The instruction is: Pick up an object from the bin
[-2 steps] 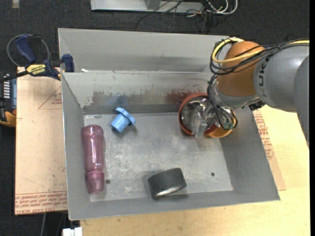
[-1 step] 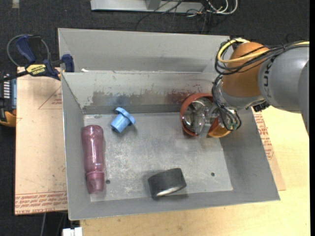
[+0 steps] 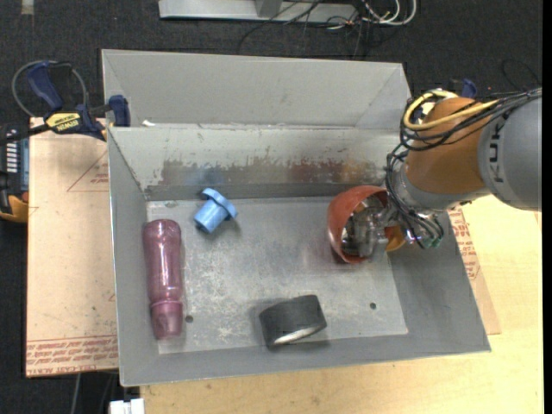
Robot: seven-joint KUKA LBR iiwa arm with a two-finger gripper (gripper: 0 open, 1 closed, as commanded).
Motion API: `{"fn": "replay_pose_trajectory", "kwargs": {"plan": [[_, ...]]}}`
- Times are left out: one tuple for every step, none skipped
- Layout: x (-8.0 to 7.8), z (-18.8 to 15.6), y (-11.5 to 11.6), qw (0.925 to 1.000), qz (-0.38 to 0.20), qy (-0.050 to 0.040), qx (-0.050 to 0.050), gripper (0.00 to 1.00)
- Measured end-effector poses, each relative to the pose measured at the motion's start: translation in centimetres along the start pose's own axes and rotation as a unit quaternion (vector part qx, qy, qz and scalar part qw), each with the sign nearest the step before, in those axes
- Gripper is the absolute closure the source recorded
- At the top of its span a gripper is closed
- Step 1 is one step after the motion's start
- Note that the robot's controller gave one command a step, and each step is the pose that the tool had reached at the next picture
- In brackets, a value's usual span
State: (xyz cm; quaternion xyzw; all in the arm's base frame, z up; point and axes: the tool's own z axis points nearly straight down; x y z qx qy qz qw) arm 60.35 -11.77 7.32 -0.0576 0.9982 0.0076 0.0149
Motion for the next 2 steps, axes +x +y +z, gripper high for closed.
{"fn": "replay_pose_trajectory", "kwargs": {"plan": [[-0.5, 0.0, 0.1, 0.9999, 0.017, 0.001, 0.0, 1.0], [-2.0, -1.5, -1.0, 0.999, -0.045, -0.001, 0.0, 1.0]]}}
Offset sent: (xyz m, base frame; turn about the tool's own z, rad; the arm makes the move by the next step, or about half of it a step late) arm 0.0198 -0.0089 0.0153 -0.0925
